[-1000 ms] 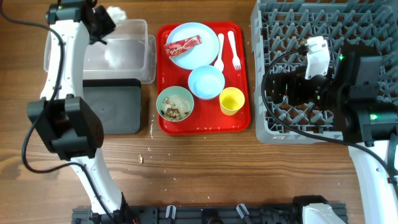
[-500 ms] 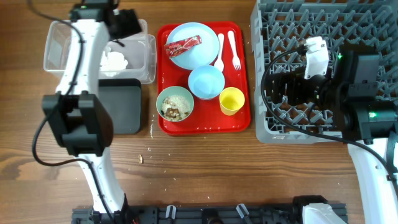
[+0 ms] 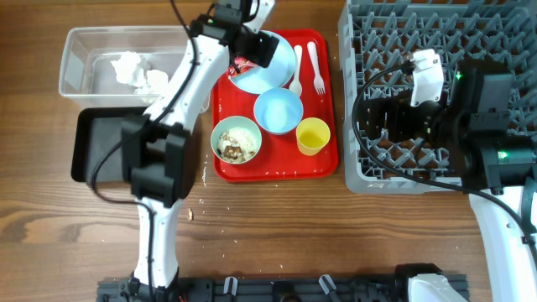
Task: Sort waste into correct bins and load items into the dishwasher rack
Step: 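Move the tissue over the clear plastic bin and release it, then grasp the red snack wrapper on the blue plate with the left gripper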
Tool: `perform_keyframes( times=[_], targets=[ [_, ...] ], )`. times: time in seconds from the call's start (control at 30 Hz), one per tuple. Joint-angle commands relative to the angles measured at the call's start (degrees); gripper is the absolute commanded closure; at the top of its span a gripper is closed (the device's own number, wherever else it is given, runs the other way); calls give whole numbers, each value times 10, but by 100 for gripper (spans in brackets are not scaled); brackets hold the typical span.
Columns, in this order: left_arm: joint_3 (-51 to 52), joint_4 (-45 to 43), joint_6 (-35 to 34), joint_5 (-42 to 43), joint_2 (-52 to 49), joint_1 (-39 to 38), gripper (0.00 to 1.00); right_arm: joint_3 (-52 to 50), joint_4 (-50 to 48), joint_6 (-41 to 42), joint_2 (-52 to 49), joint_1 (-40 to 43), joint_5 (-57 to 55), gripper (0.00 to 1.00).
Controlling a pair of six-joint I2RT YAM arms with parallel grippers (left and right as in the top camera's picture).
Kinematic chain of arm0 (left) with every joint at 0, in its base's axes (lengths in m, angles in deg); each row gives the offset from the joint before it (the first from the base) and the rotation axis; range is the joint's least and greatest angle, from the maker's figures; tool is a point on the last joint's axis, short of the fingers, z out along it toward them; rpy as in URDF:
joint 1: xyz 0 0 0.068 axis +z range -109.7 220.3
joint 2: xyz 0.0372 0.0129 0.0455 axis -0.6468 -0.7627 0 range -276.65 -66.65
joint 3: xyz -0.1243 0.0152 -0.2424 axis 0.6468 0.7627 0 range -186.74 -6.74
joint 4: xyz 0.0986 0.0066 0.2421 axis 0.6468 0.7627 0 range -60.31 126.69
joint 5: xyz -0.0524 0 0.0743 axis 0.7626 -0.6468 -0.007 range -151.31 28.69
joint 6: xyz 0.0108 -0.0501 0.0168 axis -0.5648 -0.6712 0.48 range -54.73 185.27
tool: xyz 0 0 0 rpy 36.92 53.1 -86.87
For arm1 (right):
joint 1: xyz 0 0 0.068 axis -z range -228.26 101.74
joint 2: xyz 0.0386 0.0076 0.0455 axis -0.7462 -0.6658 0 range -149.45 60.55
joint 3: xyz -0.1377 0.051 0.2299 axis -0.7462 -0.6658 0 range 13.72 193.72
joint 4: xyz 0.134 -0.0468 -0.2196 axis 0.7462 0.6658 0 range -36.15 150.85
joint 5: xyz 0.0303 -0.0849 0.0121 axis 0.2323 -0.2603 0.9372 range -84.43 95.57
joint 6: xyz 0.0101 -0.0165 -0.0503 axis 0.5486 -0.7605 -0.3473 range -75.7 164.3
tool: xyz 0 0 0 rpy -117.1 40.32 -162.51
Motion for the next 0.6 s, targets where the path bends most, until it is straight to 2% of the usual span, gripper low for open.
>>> perform_keyframes(
  times=[0.0,0.57],
  targets=[
    [-7,-10,51,1,-40,2,6,14,-3,4,-4,-2,9,1],
    [-7,-38,58,3,-122,5,5,14,1,3,-4,-2,9,0]
  ],
)
